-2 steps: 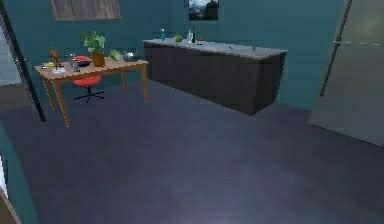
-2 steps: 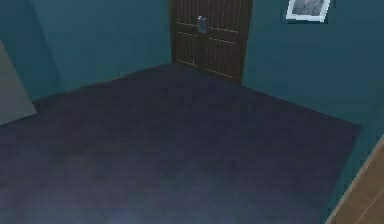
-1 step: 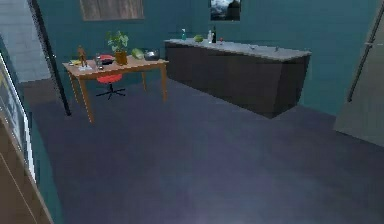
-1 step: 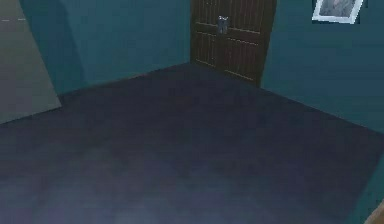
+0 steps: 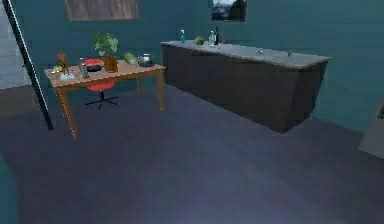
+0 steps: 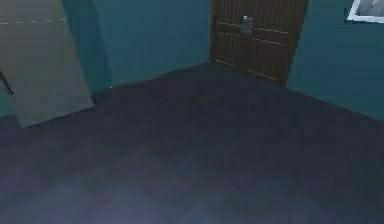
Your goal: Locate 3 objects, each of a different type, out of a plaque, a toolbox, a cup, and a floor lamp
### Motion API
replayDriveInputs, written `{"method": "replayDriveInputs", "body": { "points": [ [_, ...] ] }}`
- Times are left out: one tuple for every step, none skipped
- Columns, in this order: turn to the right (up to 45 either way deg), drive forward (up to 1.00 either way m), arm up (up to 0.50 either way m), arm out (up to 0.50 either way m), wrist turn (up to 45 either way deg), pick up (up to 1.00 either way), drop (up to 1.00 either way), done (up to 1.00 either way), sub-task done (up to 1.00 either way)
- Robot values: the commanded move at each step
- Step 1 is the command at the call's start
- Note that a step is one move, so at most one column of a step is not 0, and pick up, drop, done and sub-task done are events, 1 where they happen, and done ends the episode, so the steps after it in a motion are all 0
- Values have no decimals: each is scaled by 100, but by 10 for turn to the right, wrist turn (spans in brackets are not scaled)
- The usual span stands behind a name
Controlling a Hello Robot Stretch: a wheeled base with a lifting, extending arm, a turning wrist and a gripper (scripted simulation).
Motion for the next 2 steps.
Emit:
{"method": "replayDriveInputs", "body": {
  "points": [
    [-330, 0, 0, 0, 0, 0, 0, 0, 0],
    [0, 100, 0, 0, 0, 0, 0, 0, 0]
  ]
}}
